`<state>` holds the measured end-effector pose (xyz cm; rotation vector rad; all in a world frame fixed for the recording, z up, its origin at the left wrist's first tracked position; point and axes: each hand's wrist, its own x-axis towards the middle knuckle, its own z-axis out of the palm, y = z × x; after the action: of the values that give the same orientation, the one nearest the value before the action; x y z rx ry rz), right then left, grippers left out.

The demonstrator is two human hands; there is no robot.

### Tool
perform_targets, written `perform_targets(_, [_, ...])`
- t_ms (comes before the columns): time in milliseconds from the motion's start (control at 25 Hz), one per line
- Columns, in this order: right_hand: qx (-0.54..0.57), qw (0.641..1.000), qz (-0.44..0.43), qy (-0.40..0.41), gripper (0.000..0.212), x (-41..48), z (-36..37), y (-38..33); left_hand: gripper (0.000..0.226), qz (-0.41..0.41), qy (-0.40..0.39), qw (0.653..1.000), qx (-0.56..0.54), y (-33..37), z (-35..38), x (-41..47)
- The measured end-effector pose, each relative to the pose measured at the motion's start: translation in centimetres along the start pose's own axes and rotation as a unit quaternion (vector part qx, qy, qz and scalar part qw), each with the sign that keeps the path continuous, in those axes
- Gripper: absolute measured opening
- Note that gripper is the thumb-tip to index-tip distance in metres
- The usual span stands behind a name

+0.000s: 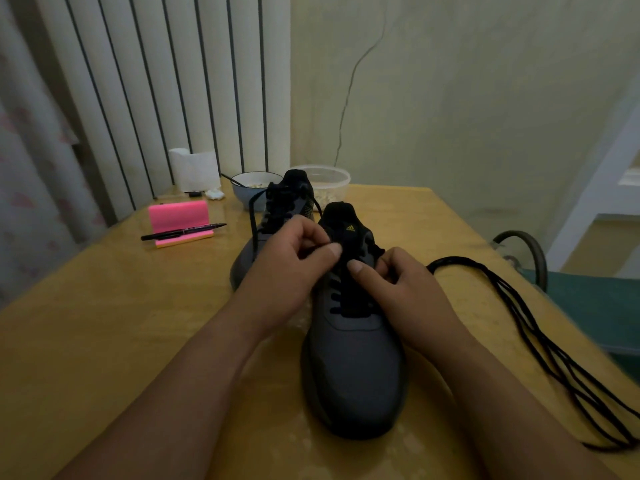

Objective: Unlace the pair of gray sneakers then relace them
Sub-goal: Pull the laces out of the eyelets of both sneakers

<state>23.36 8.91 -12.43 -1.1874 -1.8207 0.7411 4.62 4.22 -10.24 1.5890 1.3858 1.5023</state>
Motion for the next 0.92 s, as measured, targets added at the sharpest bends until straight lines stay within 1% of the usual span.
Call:
perform_targets(40, [0.000, 1.000, 0.001, 0.002, 0.047, 0.0, 0.1, 0.0, 0.014, 0.009, -0.015, 0.999, 0.044, 0.0, 0.1, 0.0])
perform_targets(80, [-0.002, 1.000, 0.003, 0.007, 0.048, 0.0, 0.1, 0.1, 0.020, 0.010, -0.023, 0.998, 0.056, 0.2, 0.1, -0.1])
perform_targets(120, [-0.005, 1.000, 0.007, 0.011, 0.050, 0.1, 0.1, 0.2, 0.026, -0.005, -0.022, 1.000, 0.006, 0.4, 0.1, -0.1])
perform_targets(160, [-0.009, 1.000, 0.013, 0.013, 0.051, 0.1, 0.1, 0.2, 0.030, -0.037, -0.013, 0.991, -0.125, 0.5, -0.1, 0.2])
perform_targets(200, [-0.011, 1.000, 0.018, 0.012, 0.052, 0.1, 0.2, 0.2, 0.031, -0.073, 0.003, 0.954, -0.290, 0.6, -0.7, 0.5])
perform_targets(240, [-0.010, 1.000, 0.020, 0.011, 0.052, 0.1, 0.2, 0.2, 0.032, -0.096, 0.010, 0.907, -0.409, 0.6, -1.3, 0.7])
perform_targets(280, [-0.010, 1.000, 0.020, 0.010, 0.052, 0.0, 0.2, 0.2, 0.032, -0.096, 0.019, 0.897, -0.432, 0.4, -1.7, 0.8])
perform_targets(320, [-0.012, 1.000, 0.018, 0.010, 0.051, 0.0, 0.1, 0.1, 0.033, -0.081, 0.009, 0.936, -0.341, 0.3, -2.1, 0.7])
perform_targets(360, [-0.014, 1.000, 0.016, 0.010, 0.049, 0.0, 0.1, 0.1, 0.035, -0.059, -0.011, 0.985, -0.162, 0.0, -2.2, 0.4])
perform_targets(400, [-0.013, 1.000, 0.014, 0.010, 0.048, 0.0, 0.1, 0.1, 0.033, -0.033, -0.038, 0.999, 0.009, 0.0, -2.1, 0.0])
perform_targets(440, [-0.009, 1.000, 0.013, 0.011, 0.047, 0.0, 0.1, 0.1, 0.029, -0.020, -0.059, 0.994, 0.084, 0.1, -1.7, 0.0])
perform_targets(480, [-0.006, 1.000, 0.013, 0.010, 0.048, 0.0, 0.1, 0.2, 0.026, -0.009, -0.064, 0.995, 0.080, 0.1, -1.6, 0.2])
perform_targets(520, [-0.005, 1.000, 0.013, 0.009, 0.049, 0.0, 0.0, 0.1, 0.028, -0.020, -0.051, 0.998, -0.017, 0.2, -1.7, 0.3])
perform_targets(560, [-0.003, 1.000, 0.014, 0.007, 0.049, 0.0, 0.0, 0.1, 0.029, -0.035, -0.028, 0.984, -0.173, 0.7, -2.1, 0.4])
perform_targets(600, [-0.002, 1.000, 0.016, 0.004, 0.050, -0.1, 0.1, 0.0, 0.029, -0.057, 0.004, 0.933, -0.356, 0.7, -2.6, 0.7])
perform_targets(640, [0.000, 1.000, 0.018, 0.001, 0.049, -0.1, 0.1, 0.0, 0.028, -0.072, 0.039, 0.875, -0.477, 0.5, -3.2, 1.0])
perform_targets(680, [-0.002, 1.000, 0.020, 0.001, 0.049, -0.1, 0.1, -0.1, 0.028, -0.088, 0.061, 0.847, -0.521, 0.1, -3.7, 1.3])
perform_targets(720, [-0.003, 1.000, 0.021, 0.000, 0.047, -0.1, 0.0, -0.1, 0.027, -0.104, 0.074, 0.854, -0.504, -0.4, -4.0, 1.4])
perform_targets(760, [-0.005, 1.000, 0.021, 0.000, 0.045, -0.1, 0.0, -0.2, 0.027, -0.114, 0.085, 0.875, -0.463, -0.6, -4.0, 1.4])
perform_targets(800, [-0.004, 1.000, 0.021, -0.001, 0.044, -0.1, 0.0, -0.3, 0.027, -0.121, 0.103, 0.881, -0.446, -0.8, -4.0, 1.4])
perform_targets(840, [-0.004, 1.000, 0.021, 0.000, 0.045, -0.2, -0.1, -0.3, 0.028, -0.137, 0.142, 0.874, -0.445, -1.0, -4.2, 1.6])
perform_targets(880, [-0.003, 1.000, 0.019, 0.001, 0.046, -0.2, -0.1, -0.3, 0.028, -0.150, 0.187, 0.854, -0.462, -1.1, -4.3, 1.7])
perform_targets(920, [-0.003, 1.000, 0.016, 0.003, 0.048, -0.2, 0.0, -0.3, 0.026, -0.160, 0.242, 0.844, -0.452, -1.2, -4.6, 1.8])
